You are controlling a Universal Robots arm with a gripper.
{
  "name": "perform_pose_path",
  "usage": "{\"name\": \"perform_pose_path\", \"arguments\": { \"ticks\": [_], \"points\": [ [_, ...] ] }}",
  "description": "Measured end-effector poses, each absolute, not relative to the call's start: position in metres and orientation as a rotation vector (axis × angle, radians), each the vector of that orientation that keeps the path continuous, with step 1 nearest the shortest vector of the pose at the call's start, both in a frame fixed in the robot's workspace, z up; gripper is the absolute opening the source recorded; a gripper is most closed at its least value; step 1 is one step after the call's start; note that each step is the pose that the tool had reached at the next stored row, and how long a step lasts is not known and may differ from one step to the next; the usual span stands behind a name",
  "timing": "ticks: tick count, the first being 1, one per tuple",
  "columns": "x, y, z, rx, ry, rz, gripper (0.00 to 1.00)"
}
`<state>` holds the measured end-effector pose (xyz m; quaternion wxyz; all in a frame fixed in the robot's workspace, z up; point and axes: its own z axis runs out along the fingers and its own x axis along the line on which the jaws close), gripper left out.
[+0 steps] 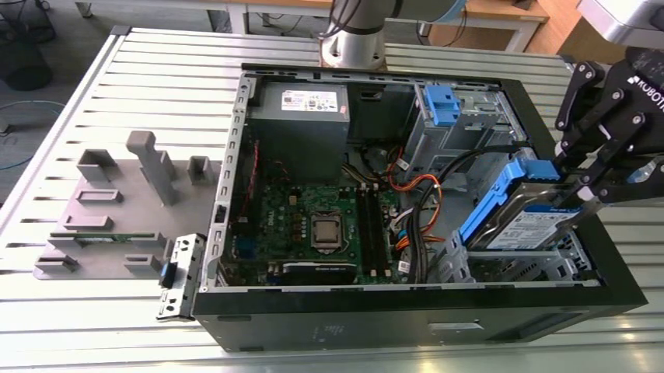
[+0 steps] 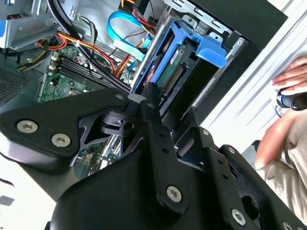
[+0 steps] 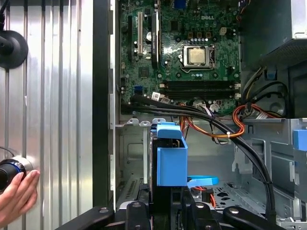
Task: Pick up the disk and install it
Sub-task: 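Insert the disk into the insertion slot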
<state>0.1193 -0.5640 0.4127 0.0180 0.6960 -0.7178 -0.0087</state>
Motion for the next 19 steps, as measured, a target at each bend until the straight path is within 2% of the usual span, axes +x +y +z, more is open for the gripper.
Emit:
{"name": "perform_pose_path", "arguments": {
  "ticks": [19],
  "points": [
    [0.1193,-0.564,0.4075,2.162,-2.23,-0.027,0.35]
  ]
}}
